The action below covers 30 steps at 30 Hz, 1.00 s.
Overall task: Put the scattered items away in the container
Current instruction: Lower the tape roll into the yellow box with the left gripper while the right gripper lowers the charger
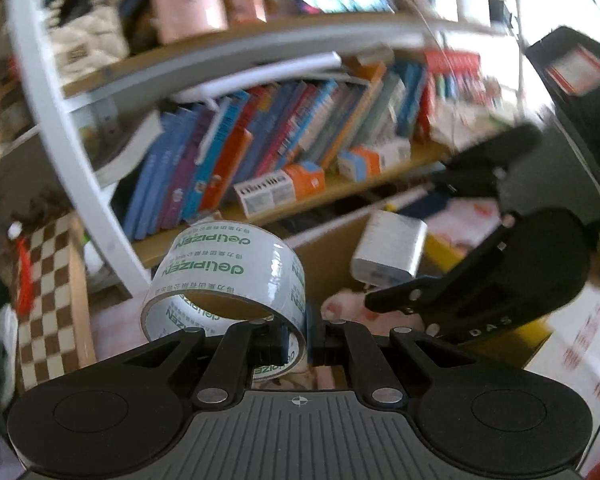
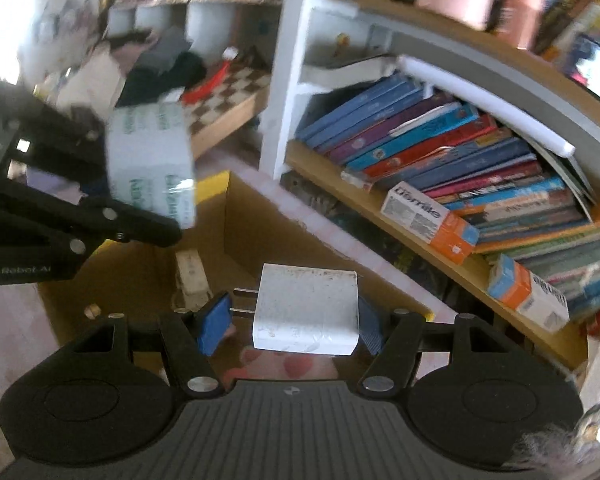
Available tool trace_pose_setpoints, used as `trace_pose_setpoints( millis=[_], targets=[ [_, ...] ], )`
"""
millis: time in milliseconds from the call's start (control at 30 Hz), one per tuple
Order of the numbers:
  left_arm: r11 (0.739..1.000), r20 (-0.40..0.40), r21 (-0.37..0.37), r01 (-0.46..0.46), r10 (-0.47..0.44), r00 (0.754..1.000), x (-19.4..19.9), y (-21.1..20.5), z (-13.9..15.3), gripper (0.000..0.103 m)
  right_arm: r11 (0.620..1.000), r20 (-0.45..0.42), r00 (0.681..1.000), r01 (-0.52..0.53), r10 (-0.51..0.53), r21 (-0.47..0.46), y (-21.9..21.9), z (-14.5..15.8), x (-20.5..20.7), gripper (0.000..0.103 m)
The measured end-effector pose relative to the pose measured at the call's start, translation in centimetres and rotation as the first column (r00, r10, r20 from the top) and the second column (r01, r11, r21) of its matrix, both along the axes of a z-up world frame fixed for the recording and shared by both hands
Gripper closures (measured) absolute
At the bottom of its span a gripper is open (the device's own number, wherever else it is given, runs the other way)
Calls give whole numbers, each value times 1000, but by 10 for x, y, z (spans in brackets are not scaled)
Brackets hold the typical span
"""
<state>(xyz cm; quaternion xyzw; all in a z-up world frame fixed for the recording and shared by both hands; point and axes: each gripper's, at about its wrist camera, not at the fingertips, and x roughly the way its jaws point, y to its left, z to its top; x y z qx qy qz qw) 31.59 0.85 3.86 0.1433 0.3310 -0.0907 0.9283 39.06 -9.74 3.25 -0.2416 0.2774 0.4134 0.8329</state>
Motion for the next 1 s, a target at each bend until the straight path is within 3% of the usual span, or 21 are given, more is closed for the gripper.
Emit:
trace_pose_setpoints(
  millis=[267, 567, 1000],
  targets=[
    [995, -123, 58, 77, -70, 990, 30, -3, -28, 97, 985, 5, 994, -109, 110, -134, 22, -27, 20, 39],
    [978, -168, 139, 158, -134, 977, 52, -16, -40, 97, 946, 14, 980, -189, 200, -263, 38, -44, 29, 39],
    [975, -250, 152, 160, -118, 961, 74, -10, -65, 93, 948, -13, 980, -194, 197, -254, 45, -49, 42, 39]
  ],
)
